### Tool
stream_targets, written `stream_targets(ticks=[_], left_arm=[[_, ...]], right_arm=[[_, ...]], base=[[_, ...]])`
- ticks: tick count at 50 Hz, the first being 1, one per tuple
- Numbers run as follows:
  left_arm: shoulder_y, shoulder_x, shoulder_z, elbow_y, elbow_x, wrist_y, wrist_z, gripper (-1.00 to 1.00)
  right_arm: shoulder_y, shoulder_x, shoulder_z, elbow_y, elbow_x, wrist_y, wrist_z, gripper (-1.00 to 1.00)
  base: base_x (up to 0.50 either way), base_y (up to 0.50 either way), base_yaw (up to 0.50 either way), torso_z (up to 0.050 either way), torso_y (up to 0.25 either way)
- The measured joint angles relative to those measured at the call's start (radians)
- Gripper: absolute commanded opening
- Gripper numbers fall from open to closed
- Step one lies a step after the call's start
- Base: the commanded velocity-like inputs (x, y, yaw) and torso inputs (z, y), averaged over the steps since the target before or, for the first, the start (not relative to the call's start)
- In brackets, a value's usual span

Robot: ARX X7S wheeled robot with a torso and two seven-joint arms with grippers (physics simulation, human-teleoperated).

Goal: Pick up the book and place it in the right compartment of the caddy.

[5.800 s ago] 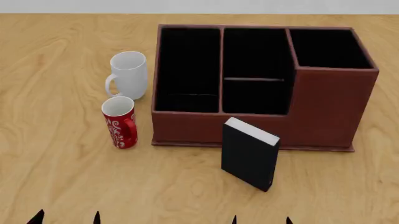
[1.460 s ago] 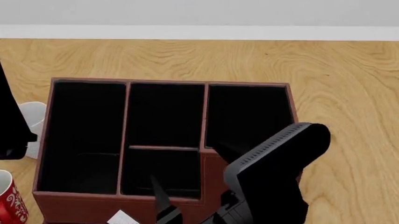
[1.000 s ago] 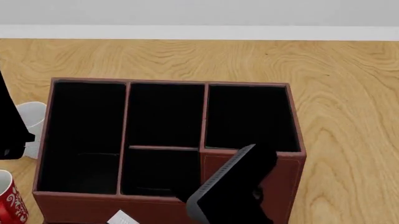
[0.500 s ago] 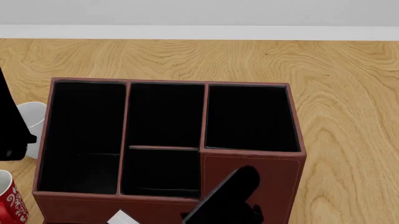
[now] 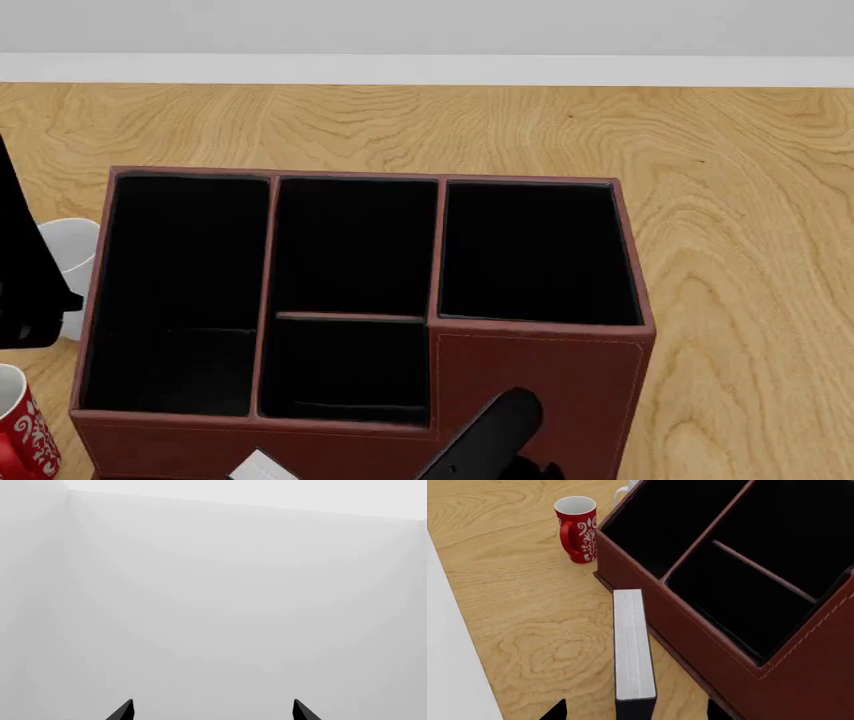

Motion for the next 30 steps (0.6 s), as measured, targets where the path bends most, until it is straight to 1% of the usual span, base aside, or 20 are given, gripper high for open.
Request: stream_targets(ticks=[30], left_arm=[[0.000, -0.016, 0.003, -0.009, -0.016, 0.017, -0.015, 1.00]], right_arm=[[0.049, -0.022, -0.181, 0.127, -0.159, -0.096, -0.083, 1.00]], base=[[0.00, 0.00, 0.00, 0.000, 0.000]])
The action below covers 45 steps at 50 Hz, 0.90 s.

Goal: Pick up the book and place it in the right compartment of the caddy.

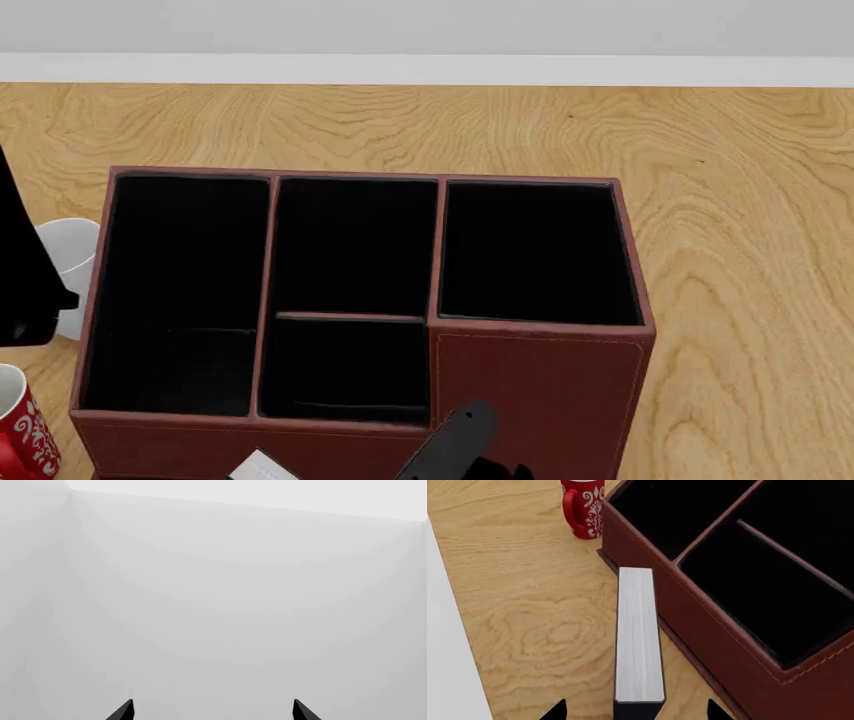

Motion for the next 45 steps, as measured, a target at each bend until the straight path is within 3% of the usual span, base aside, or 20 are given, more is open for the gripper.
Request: stream_targets(ticks=[45], left_arm=[[0.030, -0.022, -0.004, -0.014, -0.012, 0.035, -0.021, 1.00]], right_arm=[[0.060, -0.092, -0.120, 0.235, -0.101, -0.086, -0.060, 1.00]], base=[[0.00, 0.00, 0.00, 0.000, 0.000]])
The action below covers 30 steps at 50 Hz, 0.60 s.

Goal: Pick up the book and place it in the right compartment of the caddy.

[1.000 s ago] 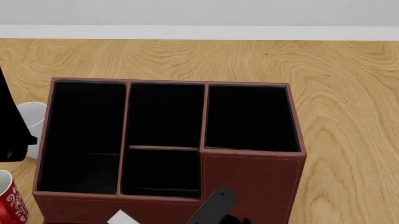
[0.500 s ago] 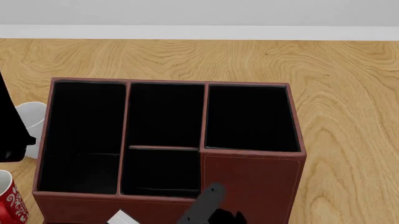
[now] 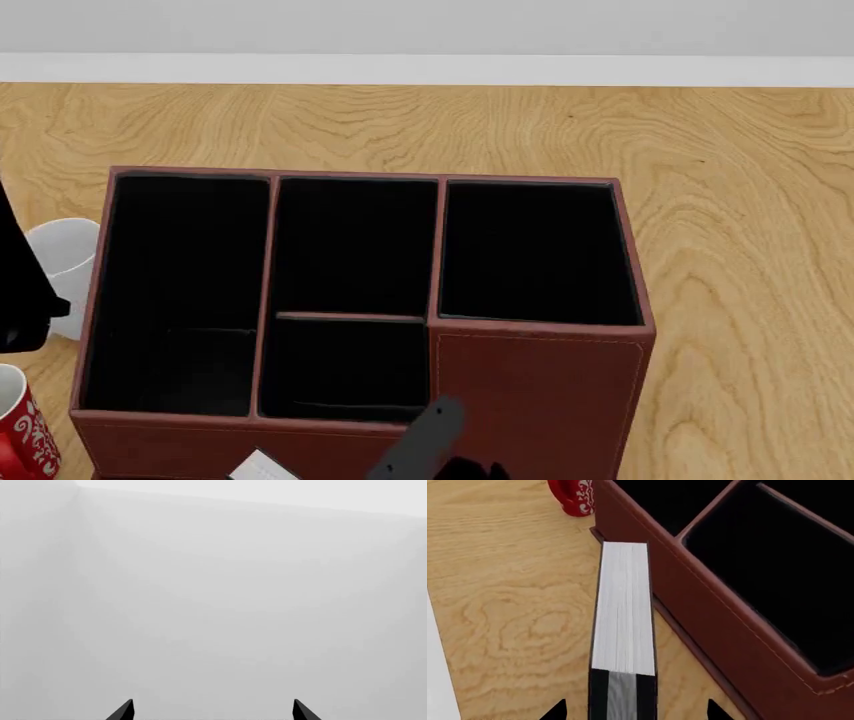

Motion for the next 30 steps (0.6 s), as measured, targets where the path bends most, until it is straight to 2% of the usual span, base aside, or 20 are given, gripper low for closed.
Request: stream_targets(ticks=[15, 16, 30], left_arm=[[0.008, 0.000, 0.000, -0.030, 0.001, 0.025, 0.003, 1.00], [0.008, 0.000, -0.001, -0.032, 0.001, 0.027, 0.003, 1.00], [0.014, -0.002, -0.002, -0.044, -0.001, 0.041, 0.002, 1.00]], right_arm=[[0.011, -0.027, -0.028, 0.071, -0.015, -0.007, -0.011, 1.00], [0.011, -0.028, -0.030, 0.074, -0.016, -0.007, -0.012, -1.00], [0.035, -0.023, -0.020, 0.063, 0.045, -0.004, -0.012, -1.00]], base=[[0.00, 0.00, 0.00, 0.000, 0.000], [0.00, 0.00, 0.00, 0.000, 0.000], [0.00, 0.00, 0.01, 0.000, 0.000]])
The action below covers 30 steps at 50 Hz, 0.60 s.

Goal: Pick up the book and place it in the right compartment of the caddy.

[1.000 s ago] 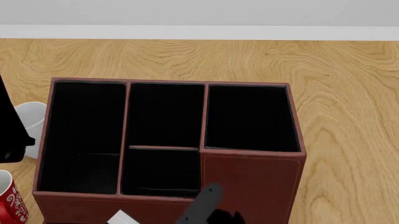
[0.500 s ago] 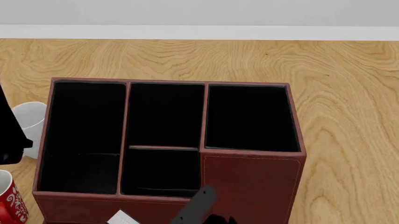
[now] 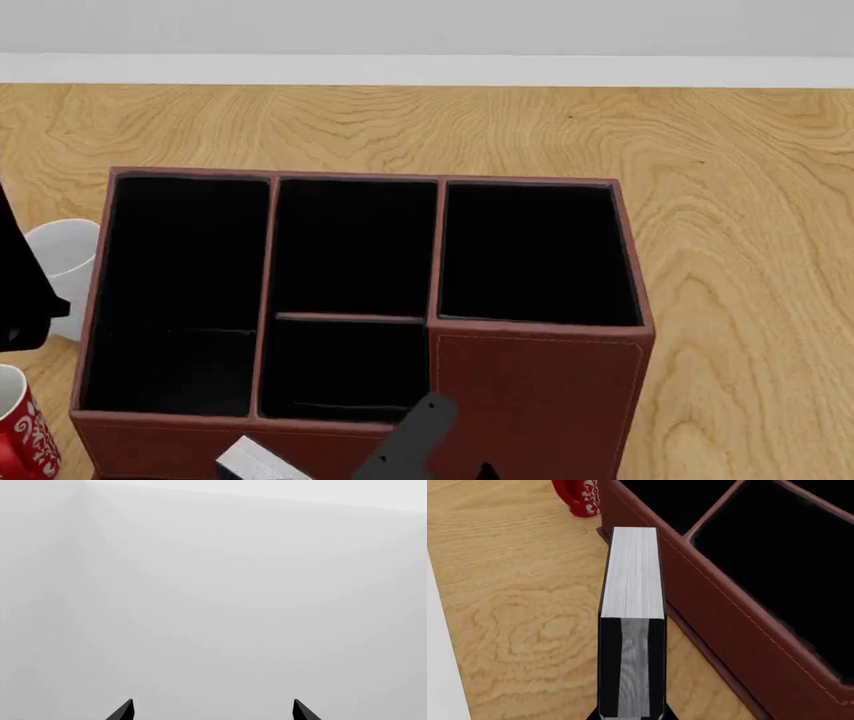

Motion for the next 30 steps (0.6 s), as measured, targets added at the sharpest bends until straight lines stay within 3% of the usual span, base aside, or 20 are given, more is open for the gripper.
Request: stream_targets(ticks=[30], left_arm=[[-0.007, -0.017, -0.004, 0.027, -0.015, -0.008, -0.018, 1.00]], right_arm=[[-0.014, 0.056, 0.099, -0.233, 0.102, 0.132, 0.083, -1.00]], base=[[0.00, 0.00, 0.00, 0.000, 0.000]])
